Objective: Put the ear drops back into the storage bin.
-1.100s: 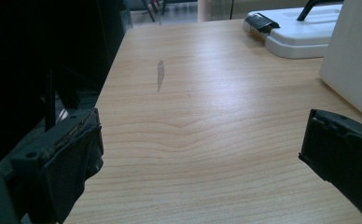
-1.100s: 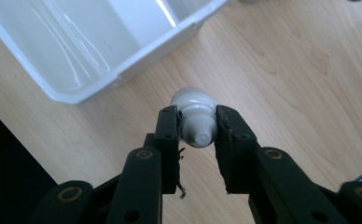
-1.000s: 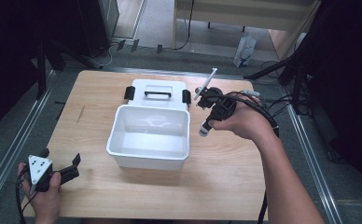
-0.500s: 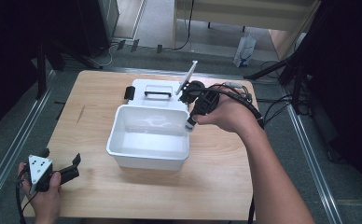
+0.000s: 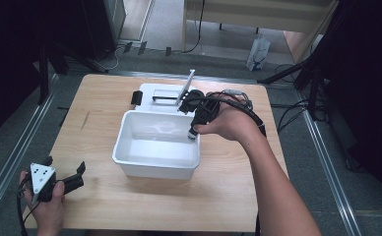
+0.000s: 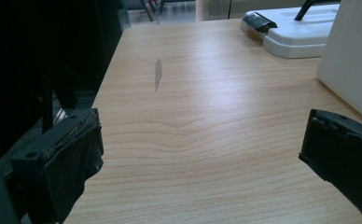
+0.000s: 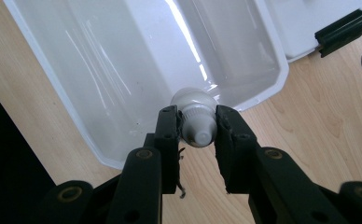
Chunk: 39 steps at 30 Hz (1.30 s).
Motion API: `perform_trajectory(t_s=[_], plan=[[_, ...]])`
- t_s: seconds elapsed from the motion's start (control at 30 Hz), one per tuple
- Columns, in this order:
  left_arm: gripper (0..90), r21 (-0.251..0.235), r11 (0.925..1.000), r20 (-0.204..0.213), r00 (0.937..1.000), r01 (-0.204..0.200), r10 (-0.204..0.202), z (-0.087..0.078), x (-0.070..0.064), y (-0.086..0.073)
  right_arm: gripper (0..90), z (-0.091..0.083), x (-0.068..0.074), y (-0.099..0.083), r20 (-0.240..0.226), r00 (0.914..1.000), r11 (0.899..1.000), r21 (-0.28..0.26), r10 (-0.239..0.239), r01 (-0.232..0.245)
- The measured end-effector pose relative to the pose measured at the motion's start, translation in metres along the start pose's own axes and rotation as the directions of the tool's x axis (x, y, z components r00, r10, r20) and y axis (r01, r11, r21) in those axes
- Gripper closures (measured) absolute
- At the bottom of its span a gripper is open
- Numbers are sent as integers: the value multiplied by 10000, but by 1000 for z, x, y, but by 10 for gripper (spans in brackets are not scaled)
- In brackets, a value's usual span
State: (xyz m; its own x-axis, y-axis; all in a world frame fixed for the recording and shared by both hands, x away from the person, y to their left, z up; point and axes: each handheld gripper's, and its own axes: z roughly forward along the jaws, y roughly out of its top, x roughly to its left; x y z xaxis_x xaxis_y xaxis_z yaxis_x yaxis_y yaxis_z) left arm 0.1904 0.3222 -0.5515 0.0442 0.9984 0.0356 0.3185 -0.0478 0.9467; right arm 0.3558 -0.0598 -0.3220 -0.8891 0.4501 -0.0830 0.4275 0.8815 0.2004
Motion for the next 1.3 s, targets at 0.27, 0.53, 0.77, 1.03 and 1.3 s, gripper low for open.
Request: perform_trajectory(t_s=[0.27, 0.53, 0.77, 1.03, 1.3], plan=[[0, 13, 10000, 12, 10000, 6, -6, 0, 0, 0, 720, 14, 0, -1, 25, 9999, 9997, 195, -140, 139], [0, 4, 10000, 0, 10000, 9, -9, 0, 0, 0, 720, 24, 2, -4, 267, 9961, 9961, 301, -839, 830], [0, 15, 10000, 0, 10000, 12, -12, 0, 0, 0, 719, 35, 3, -3, 262, 9905, 9903, 374, -1348, 1338], [0, 48, 10000, 22, 10000, 21, -21, 0, 0, 0, 719, 50, 1, -3, 161, 9887, 9880, 414, -1493, 1486], [0, 0, 10000, -3, 10000, 11, -11, 1, 0, 0, 719, 63, 2, -2, 79, 9842, 9831, 485, -1770, 1764]])
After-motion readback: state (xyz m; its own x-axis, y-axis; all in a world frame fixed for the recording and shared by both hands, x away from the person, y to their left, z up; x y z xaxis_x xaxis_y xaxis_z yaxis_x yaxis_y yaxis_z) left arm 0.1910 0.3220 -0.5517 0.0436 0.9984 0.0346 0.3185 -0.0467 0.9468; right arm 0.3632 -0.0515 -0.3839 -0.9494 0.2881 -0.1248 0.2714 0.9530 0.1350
